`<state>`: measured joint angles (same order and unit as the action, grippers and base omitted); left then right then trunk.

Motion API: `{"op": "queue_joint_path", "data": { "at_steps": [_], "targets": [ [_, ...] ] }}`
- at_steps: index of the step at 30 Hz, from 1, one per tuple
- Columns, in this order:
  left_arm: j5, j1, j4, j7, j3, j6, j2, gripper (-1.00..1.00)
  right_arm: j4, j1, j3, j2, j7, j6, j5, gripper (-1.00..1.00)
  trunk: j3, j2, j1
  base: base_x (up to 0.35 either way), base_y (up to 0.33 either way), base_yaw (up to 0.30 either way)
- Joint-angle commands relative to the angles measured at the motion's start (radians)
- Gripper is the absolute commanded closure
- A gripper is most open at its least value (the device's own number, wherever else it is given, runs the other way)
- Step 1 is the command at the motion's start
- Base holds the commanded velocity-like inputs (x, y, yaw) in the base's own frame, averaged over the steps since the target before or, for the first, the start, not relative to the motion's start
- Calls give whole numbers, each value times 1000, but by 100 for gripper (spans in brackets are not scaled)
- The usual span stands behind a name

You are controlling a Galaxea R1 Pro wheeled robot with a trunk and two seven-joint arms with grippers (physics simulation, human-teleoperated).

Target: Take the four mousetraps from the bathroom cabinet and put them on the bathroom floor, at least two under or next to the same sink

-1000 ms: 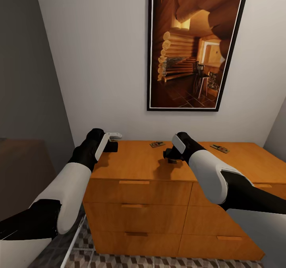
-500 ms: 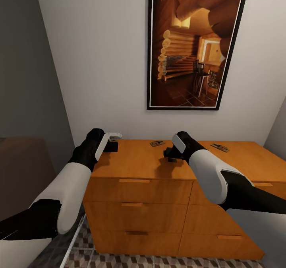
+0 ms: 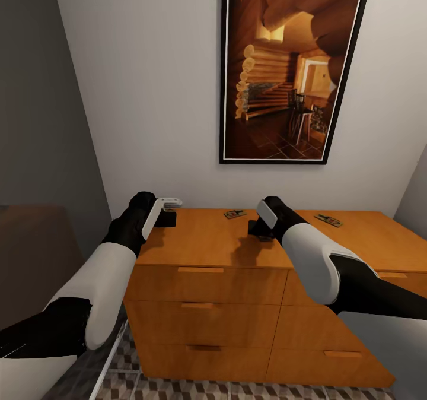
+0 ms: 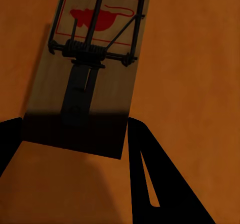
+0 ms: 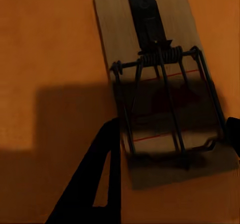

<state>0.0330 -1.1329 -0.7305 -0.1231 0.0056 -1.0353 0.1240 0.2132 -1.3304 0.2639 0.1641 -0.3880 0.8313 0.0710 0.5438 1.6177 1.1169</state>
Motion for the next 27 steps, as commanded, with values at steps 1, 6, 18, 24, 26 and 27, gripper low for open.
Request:
{"op": "queue_joint_path", "data": {
  "at_steps": [1,6,18,24,26,27],
  "targets": [
    [1,-1,-1,-3,1,-5,0,100,-19,0,5,0,-11,2,12,100,1,0,0,0,0,0],
    [1,-1,-1,-3,1,-5,0,100,-24,0,4,-1,-12,3,12,100,1,0,0,0,0,0],
    [-2,-1,-13,-2,1,-3,0,100,5,0,4,-12,-8,63,3,100,1,0,0,0,0,0],
    [-4,-1,-16,-3,2,-1,-1,100,222,0,-4,-36,-8,216,-4,100,1,0,0,0,0,0],
    [-3,-1,-16,-2,2,-1,-1,100,269,0,-6,-37,-8,216,-5,100,1,0,0,0,0,0],
    [-3,-1,-16,-2,2,0,-1,100,292,0,-7,-38,-9,216,-6,100,1,0,0,0,0,0]
  ]
}}
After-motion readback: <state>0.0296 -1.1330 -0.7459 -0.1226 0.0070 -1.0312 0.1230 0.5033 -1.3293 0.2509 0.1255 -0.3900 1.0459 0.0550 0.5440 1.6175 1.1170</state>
